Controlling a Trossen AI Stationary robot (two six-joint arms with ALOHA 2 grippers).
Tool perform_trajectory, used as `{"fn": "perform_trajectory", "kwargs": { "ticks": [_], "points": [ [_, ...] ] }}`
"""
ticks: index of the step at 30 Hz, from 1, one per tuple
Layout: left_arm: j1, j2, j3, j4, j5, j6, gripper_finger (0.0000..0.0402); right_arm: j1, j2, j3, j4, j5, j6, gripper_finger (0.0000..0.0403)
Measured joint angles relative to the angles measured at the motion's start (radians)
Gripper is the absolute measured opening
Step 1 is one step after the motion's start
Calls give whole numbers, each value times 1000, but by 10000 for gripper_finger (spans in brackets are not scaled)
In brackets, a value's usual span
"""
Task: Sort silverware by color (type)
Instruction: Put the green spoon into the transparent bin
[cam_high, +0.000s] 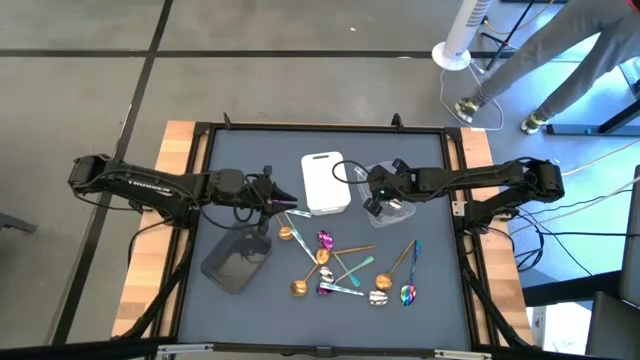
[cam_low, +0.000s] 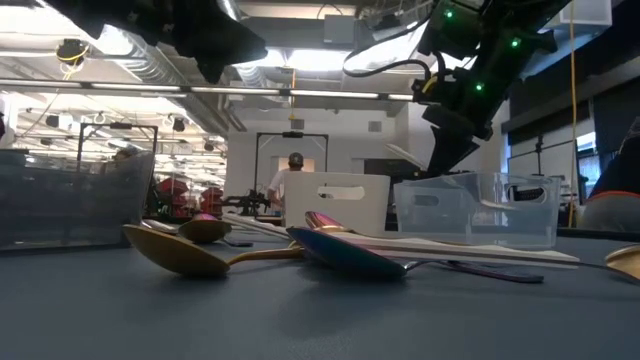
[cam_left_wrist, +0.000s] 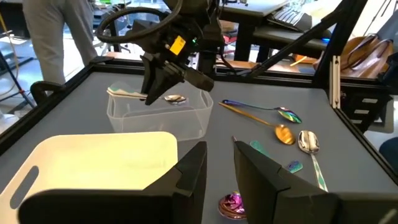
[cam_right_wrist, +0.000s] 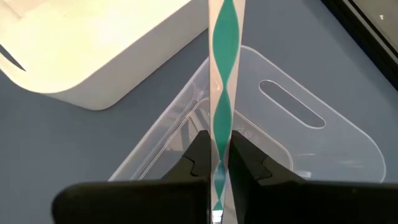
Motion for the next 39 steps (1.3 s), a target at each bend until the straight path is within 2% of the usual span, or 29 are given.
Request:
{"fn": "perform_trajectory", "kwargs": {
  "ticks": [6,16,21,26,31,39],
  "points": [
    [0,0,0,0,0,0,76,0,0,0,1,0,0,27],
    [0,0,0,0,0,0,76,0,0,0,1,0,0,117],
    [0,0,0,41,0,-5,76,2,0,0,1,0,-23,145],
    [8,0,1,145,0,-6,76,3,-22,14,-5,19,-27,149],
    [44,0,1,180,3,-9,76,3,-105,24,-7,17,-39,150],
    [92,6,52,140,106,-11,76,3,-297,25,-60,11,-53,150]
  ]
}}
